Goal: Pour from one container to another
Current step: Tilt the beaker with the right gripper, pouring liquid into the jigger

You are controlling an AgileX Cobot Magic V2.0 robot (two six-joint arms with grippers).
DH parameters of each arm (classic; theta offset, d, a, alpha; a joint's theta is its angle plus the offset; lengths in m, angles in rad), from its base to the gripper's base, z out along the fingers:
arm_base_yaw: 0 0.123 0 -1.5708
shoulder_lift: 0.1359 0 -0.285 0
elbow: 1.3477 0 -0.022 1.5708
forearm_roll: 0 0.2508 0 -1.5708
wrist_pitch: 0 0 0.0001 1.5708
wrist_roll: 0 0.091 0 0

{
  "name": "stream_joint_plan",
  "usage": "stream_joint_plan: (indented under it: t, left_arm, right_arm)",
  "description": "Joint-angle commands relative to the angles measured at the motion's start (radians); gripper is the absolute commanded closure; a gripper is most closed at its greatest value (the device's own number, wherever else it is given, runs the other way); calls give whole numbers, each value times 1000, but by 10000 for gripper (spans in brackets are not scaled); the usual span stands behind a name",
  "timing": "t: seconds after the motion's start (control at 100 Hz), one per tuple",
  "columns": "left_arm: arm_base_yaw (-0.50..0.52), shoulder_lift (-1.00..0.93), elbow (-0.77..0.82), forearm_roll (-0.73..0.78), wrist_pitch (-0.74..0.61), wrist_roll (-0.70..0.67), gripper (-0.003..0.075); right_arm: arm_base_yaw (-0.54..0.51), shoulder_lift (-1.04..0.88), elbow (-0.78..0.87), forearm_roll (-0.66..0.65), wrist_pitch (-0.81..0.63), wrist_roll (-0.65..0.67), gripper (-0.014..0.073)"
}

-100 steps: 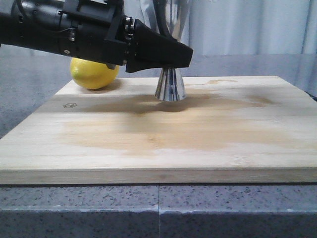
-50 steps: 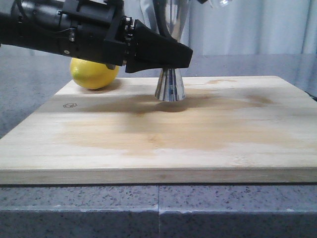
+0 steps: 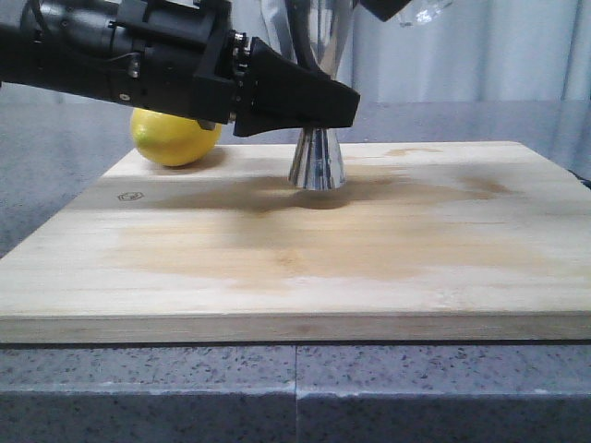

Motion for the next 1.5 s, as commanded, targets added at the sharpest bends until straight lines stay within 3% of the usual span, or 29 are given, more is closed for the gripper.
stream_joint_plan:
  t: [0.0,0.78,1.04,1.49]
  left_arm:
    - [1,-47,-30,-69,69,-3,698]
    - [1,-47,-30,-69,72,-3,698]
    - [1,-47,-30,-60,72,-26,698]
    - [1,-47,-30,-60,69,-26,698]
  right_arm:
    - [1,-26,-37,-38,-50,-8,306]
    - [51,-11,-54,-108,-14,-9,307]
    - [81,37,-109,-202,75,-9,306]
    - [108,37,-109,-274,75,-9,307]
